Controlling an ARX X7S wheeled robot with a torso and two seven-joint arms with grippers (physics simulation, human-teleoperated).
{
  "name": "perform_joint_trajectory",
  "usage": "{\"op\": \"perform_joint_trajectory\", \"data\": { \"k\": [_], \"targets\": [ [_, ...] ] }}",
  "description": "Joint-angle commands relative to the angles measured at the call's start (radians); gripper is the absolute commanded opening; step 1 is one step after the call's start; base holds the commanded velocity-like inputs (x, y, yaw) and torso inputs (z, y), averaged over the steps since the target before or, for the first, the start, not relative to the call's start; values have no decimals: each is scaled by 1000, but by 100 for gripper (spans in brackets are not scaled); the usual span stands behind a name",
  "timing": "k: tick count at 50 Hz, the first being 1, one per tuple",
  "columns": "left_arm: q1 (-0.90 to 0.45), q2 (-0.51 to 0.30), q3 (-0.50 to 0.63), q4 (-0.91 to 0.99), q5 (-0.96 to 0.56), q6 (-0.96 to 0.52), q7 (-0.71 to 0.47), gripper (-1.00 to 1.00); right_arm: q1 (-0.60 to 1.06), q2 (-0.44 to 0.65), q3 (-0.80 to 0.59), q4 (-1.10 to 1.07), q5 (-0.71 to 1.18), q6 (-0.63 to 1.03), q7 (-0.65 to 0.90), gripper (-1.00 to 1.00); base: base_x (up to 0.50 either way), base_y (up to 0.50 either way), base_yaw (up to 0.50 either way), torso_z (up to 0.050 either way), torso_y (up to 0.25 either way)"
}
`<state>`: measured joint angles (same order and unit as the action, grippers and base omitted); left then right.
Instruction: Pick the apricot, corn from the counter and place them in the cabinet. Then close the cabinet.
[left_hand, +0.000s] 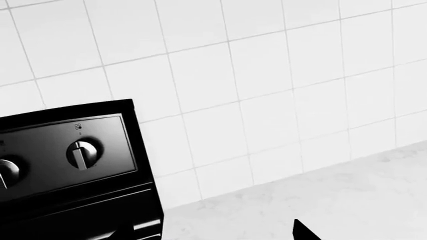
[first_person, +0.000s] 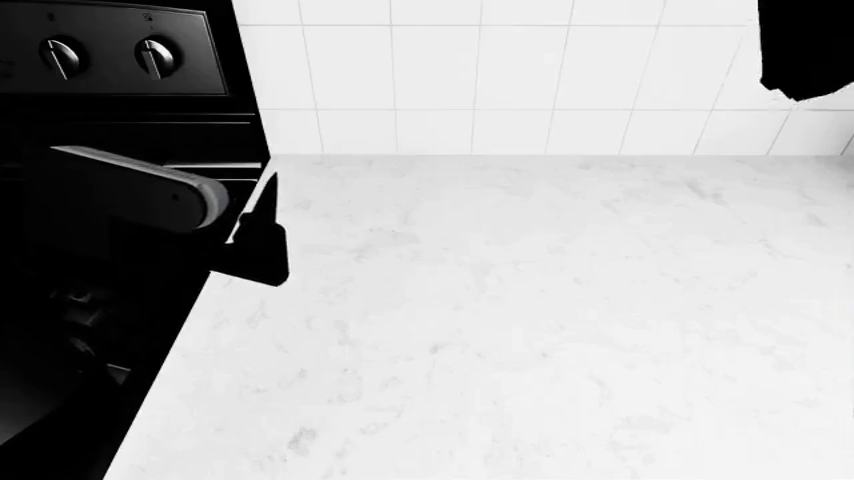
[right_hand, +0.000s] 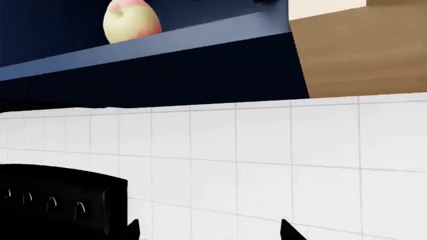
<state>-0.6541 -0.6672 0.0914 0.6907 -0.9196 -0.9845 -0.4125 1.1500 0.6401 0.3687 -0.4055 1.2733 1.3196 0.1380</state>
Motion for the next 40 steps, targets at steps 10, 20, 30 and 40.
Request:
{"op": "perform_joint_trajectory", "data": {
  "k": [10, 20, 30, 40],
  "targets": [
    [-6, 0, -4, 0, -12, -1, -14, 100, -42, 39, 131, -81, -165, -120, 194, 100, 0, 0, 0, 0, 0],
    [-7, -4, -15, 4, -23, -3, -25, 100, 85, 66, 164, -103, -209, -139, 332, 100, 0, 0, 0, 0, 0],
    [-6, -7, -17, 2, -22, 1, -28, 100, 153, 86, 142, -121, -219, -141, 376, 100, 0, 0, 0, 0, 0],
    [-8, -8, -16, 3, -26, 2, -31, 100, 270, 76, 79, -89, -220, -185, 349, 100, 0, 0, 0, 0, 0]
  ]
}}
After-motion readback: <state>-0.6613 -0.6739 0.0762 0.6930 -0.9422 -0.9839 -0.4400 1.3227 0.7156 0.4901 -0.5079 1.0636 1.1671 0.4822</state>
